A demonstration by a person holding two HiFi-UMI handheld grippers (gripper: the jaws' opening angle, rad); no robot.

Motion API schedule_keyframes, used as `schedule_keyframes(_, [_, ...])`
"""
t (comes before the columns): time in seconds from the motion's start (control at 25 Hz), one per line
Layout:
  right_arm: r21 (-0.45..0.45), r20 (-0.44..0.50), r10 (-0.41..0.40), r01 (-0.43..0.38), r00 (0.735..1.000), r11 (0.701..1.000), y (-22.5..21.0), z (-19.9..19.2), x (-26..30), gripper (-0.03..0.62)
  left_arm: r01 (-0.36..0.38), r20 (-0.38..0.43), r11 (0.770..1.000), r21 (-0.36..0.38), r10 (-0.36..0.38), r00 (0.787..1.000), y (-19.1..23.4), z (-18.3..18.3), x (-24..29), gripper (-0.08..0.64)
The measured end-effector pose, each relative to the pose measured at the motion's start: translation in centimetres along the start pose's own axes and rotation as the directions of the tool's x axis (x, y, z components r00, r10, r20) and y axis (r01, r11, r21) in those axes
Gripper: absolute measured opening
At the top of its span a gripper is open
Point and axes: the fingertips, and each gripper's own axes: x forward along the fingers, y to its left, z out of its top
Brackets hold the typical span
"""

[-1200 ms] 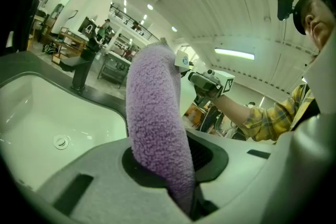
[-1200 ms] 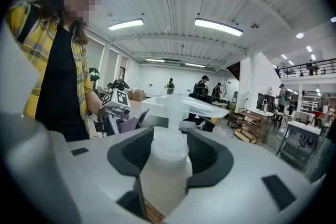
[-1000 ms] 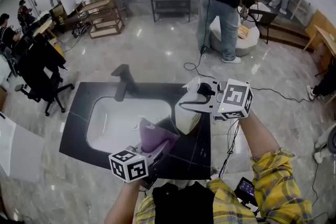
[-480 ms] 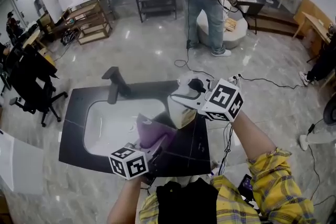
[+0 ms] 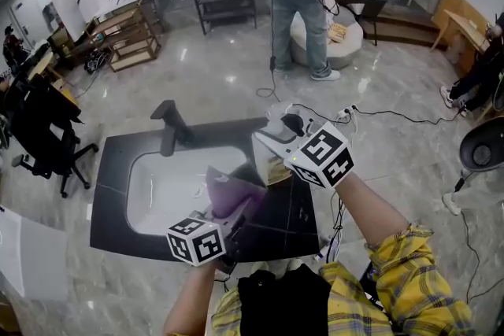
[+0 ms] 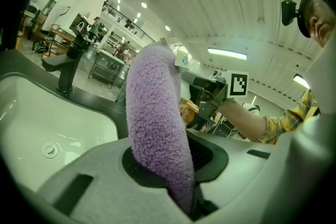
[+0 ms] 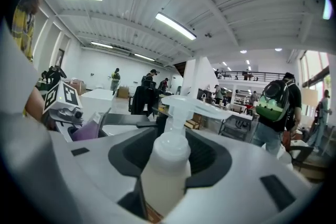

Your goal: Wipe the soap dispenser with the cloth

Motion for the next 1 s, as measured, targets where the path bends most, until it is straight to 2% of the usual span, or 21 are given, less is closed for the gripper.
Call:
schedule_keyframes(0.24, [0.032,-0.023,-0.135,0.136,0.991,0.990,-0.7,0.0,-0.4,0.172,0.015,0.013,1.000,-0.005,-0.015,1.000,-0.5,0.5,0.1,0.057])
schedule_keyframes(0.68, [0.050,-0.041,-0.279,0.281,0.959,0.958,-1.2,0.0,-0.7,0.175,0.049,0.036,0.996,0.074,-0.052,0.998,-2.0,2.3,0.5,0.057])
schedule_keyframes(0.8, [0.052,-0.025,-0.286,0.287,0.958,0.956,-1.3,0.1,-0.7,0.181,0.065,0.041,0.993,0.101,-0.070,0.997,-2.5,2.6,0.8,0.057])
schedule_keyframes(1.0, [0.132,0.042,-0.226,0.219,0.973,0.967,-0.9,0.3,-2.1,0.193,0.108,0.069,0.972,0.209,-0.125,0.990,-3.8,4.1,1.5,0.057])
